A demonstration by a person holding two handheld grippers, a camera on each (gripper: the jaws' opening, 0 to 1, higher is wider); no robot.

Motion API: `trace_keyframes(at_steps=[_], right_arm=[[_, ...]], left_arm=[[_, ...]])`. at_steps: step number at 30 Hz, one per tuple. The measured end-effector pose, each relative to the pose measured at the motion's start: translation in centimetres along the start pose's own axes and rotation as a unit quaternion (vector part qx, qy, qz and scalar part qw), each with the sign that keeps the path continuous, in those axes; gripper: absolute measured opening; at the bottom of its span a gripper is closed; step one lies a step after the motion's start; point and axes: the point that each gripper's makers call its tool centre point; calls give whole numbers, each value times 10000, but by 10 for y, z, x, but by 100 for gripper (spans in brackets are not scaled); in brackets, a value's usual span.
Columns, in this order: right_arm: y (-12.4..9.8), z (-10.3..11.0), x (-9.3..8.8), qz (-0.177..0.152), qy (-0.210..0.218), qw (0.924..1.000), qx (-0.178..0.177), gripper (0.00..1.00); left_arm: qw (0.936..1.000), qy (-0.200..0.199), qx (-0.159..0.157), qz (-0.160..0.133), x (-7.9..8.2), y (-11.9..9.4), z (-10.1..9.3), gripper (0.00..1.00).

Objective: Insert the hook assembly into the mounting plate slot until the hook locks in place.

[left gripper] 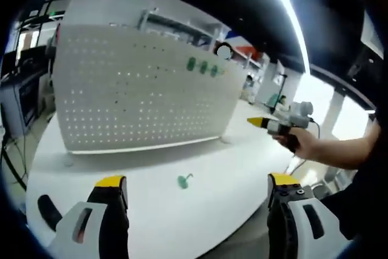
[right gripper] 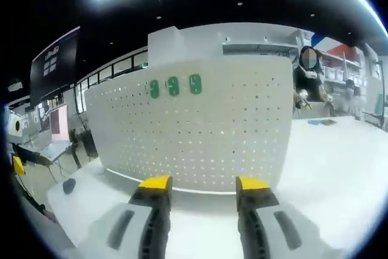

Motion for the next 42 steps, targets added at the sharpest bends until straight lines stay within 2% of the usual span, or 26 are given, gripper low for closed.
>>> trace_keyframes(at_steps=[9, 17, 20, 22, 28, 33, 39, 42], right_arm=[[-29, 9, -25, 253, -9, 9996, 94, 41], [-54, 37, -60, 664, -20, 9968, 435, 41], [-61, 37, -77, 965, 99, 9940, 511, 41], [-64, 36, -82, 974, 91, 9938, 529, 41], [-78, 45, -100, 1329, 10, 9880, 792, 41], [-82, 53, -110, 1491, 2, 9833, 1039, 40], [-84, 73, -124, 1757, -396, 9717, 1530, 39], [-82, 81, -130, 1840, -372, 9680, 1667, 39]], left_arm=[[10000, -22, 45, 52, -8, -3, -1, 99], [9998, -40, 28, 193, -18, -3, -2, 100], [9998, -48, 28, 206, -19, -2, -2, 100], [9997, -70, 63, 243, -21, -1, 0, 100], [9994, -55, 82, 334, -27, -2, 1, 100], [9990, -109, 73, 423, -35, -3, -1, 100], [9987, -163, 38, 475, -41, -3, -4, 100], [9986, -162, 32, 507, -42, -3, -4, 100]])
Point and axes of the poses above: the point that each gripper's makers call its tool centre point, and the gripper's own axes: y roughly forward along the fingers, z roughly to its left, x roughly out of its top, and after that the axes turned 5 degrees about -z, right-handed
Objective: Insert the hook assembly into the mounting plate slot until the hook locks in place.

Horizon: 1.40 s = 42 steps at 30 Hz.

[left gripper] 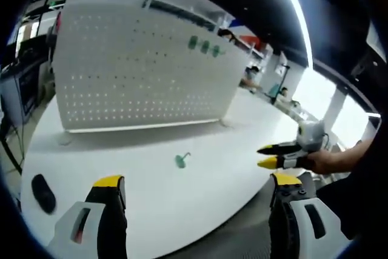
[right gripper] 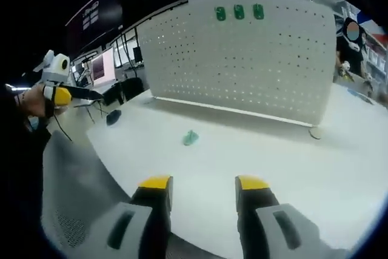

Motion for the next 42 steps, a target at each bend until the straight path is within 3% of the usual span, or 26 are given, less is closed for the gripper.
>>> trace_keyframes(at_steps=[6, 15, 25, 33, 36, 42], right_arm=[[15, 11, -7, 213, -110, 9993, 302, 40], [42, 20, -9, 567, -610, 9932, 818, 39], [90, 16, 2, 739, -1081, 9842, 1193, 38], [121, 17, 11, 853, -1177, 9788, 1444, 38], [130, 21, 13, 891, -1303, 9750, 1565, 38], [150, 31, 10, 1077, -1881, 9552, 2016, 34]], left_arm=[[10000, 4, 16, 62, 0, 1, 5, 100], [9998, -70, 49, 186, -6, 0, 16, 100], [9995, -202, 123, 202, -12, 0, 22, 100], [9991, -271, 200, 242, -15, -2, 28, 100], [9990, -292, 214, 244, -15, 0, 29, 100], [9989, -339, 209, 261, -16, 2, 29, 100]])
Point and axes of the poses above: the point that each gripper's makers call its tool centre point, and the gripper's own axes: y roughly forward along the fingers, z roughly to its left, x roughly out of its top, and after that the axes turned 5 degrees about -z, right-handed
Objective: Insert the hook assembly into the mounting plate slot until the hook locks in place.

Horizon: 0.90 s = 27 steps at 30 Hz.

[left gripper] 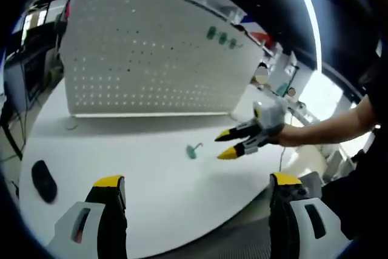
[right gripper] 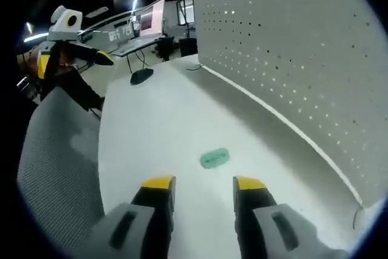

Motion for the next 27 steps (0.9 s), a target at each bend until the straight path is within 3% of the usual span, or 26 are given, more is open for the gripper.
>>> trace_keyframes(at_steps=[4, 7, 17, 19, 23, 27], right_arm=[[12, -6, 4, 91, -283, 9995, 108, 32], [20, -11, 8, 74, -256, 9995, 148, 30], [40, -18, -1, 479, -1010, 9927, 449, 24], [43, -17, 0, 519, -1372, 9877, 537, 22], [49, -15, -3, 647, -1677, 9811, 720, 19], [53, -16, -3, 784, -2231, 9681, 824, 18]], left_arm=[[10000, -37, 3, 53, -3, 2, 1, 100], [9999, -92, -3, 96, -6, 4, 1, 100], [9999, -101, -12, 104, -2, 10, 2, 99], [9999, -106, -11, 98, -1, 10, 2, 99], [9999, -124, 5, 106, -1, 11, 4, 99], [9998, -136, 20, 122, -1, 11, 5, 98]])
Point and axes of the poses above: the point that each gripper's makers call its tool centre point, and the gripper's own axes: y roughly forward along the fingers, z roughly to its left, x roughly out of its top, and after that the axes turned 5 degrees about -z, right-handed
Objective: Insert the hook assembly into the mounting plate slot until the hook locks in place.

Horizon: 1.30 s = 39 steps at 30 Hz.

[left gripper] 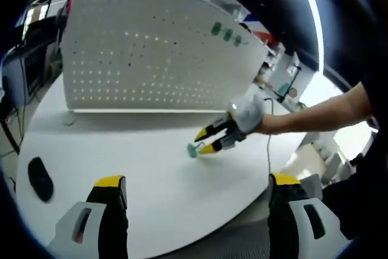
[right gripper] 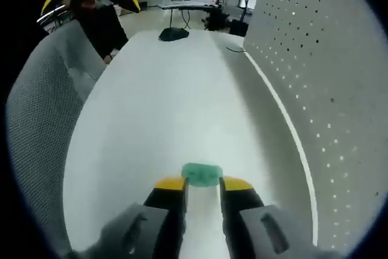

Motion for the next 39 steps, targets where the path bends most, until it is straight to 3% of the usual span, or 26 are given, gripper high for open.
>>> trace_keyframes(at_steps=[10, 12, 21, 26, 33, 39], right_arm=[[2, 5, 0, 94, -469, 9987, 191, 8], [0, 5, 3, 94, -756, 9970, 103, 7], [1, 8, 5, 106, -545, 9984, 103, 6], [-1, 2, 9, 74, 82, 9999, -68, 6], [-3, 1, 12, 90, 628, 9978, -183, 6], [-12, -12, 18, -159, 1807, 9821, -511, 6]], left_arm=[[10000, -62, 26, 1, 0, 1, 2, 97], [10000, -57, 17, 9, 0, 2, 1, 97], [10000, -41, -6, 6, 1, 3, 0, 97], [10000, -51, 19, 3, 0, 1, 2, 97], [10000, -81, 14, 9, -3, 1, 1, 97], [10000, -40, 11, -30, 0, 2, 0, 97]])
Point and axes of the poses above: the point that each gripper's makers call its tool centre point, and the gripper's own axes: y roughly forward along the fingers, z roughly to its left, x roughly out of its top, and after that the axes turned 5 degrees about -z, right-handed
